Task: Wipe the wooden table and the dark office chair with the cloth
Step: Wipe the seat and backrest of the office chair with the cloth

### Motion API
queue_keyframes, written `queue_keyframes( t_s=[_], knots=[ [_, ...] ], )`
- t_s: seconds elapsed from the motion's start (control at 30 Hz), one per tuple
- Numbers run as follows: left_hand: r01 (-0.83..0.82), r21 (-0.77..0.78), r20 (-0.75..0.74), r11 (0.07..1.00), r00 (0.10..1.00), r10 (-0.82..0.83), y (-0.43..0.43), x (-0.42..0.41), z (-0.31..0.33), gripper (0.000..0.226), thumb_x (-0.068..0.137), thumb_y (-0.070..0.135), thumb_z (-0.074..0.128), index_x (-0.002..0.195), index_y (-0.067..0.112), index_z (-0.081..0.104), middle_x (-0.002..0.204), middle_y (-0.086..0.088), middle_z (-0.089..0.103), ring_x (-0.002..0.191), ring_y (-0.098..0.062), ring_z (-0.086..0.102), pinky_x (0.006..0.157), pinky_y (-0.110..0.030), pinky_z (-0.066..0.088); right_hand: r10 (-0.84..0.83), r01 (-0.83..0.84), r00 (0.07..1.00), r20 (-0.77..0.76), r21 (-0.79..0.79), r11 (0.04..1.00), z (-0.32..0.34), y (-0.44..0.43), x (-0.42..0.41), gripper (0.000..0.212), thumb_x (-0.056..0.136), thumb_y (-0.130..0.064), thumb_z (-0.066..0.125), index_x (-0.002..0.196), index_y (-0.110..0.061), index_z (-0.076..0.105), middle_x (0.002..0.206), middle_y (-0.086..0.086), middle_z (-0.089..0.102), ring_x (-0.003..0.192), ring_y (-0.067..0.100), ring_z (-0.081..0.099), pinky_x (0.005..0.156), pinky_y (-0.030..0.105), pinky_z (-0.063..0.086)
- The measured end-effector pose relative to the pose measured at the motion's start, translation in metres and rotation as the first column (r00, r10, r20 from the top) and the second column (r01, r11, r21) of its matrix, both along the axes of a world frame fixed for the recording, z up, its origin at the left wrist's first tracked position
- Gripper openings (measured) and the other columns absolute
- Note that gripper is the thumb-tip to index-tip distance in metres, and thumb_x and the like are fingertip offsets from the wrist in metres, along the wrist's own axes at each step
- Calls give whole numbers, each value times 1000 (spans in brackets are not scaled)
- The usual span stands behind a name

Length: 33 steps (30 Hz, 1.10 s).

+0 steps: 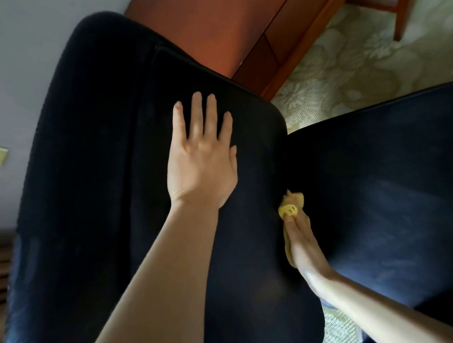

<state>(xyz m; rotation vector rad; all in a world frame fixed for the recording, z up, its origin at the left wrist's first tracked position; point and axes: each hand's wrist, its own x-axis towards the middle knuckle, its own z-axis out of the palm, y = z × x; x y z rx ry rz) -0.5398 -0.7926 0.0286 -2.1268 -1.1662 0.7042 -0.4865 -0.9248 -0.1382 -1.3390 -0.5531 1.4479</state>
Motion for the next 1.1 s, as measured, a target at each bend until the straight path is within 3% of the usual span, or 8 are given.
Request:
queue_keyframes(
  t_s=[0.07,0.13,0.3,0.43,0.63,0.8,0.93,1.1],
  knots=[
    [4,-8,11,1000,1000,-4,0,-1,0,59,96,39,9,151,17,9,158,-15,3,146,-34,-3,115,-50,-5,56,-64,995,85,99,993,21,25,4,45,104,-19,30,144,-37,22,153,-15,20,137,-8,14,113,17,6],
    [5,-15,13,1000,1000,-5,-1,-1,0,60,95,37,9,151,16,9,158,-16,2,145,-35,-3,116,-49,-6,95,-136,975,201,201,970,36,59,7,45,105,-19,30,136,-47,12,157,-14,9,144,0,1,116,23,-1],
    [16,-10,18,1000,1000,-16,0,-2,0,61,95,36,10,151,13,7,158,-17,0,145,-35,-5,115,-48,-7,5,-166,902,432,335,927,43,147,23,49,105,-21,27,151,-27,9,161,1,5,147,16,-7,119,39,-5],
    [32,1,27,999,999,-32,3,-3,-1,60,96,37,15,151,14,9,158,-17,3,145,-36,-3,116,-48,-6,-49,-167,858,512,367,915,28,194,43,48,104,-20,26,151,-13,16,159,9,15,147,20,6,117,33,0],
    [42,-2,12,999,999,-42,6,-3,-1,60,95,35,12,151,14,8,158,-18,1,145,-36,-3,116,-48,-6,-97,32,949,301,216,976,0,223,48,43,105,-28,25,142,-11,41,133,5,51,131,25,41,109,28,26],
    [51,2,24,999,998,-51,5,-4,-1,60,95,35,10,151,14,6,158,-18,0,145,-36,-4,116,-48,-6,-53,57,996,65,-60,997,-37,230,64,48,104,-35,24,148,-16,31,149,3,38,137,19,32,100,20,20],
    [48,7,25,999,999,-48,6,-4,-1,61,94,35,8,151,15,9,158,-17,2,145,-35,-2,116,-47,-4,-65,50,996,-65,-210,976,-64,217,60,56,102,-48,20,151,-21,23,155,2,27,143,22,25,117,36,18],
    [48,10,24,999,999,-48,6,-4,1,62,92,38,9,151,18,16,158,-13,9,146,-33,2,116,-48,-4,-59,18,992,-109,-346,938,-82,162,35,57,102,-50,23,149,-19,29,152,7,35,139,26,33,116,41,24]
  ],
)
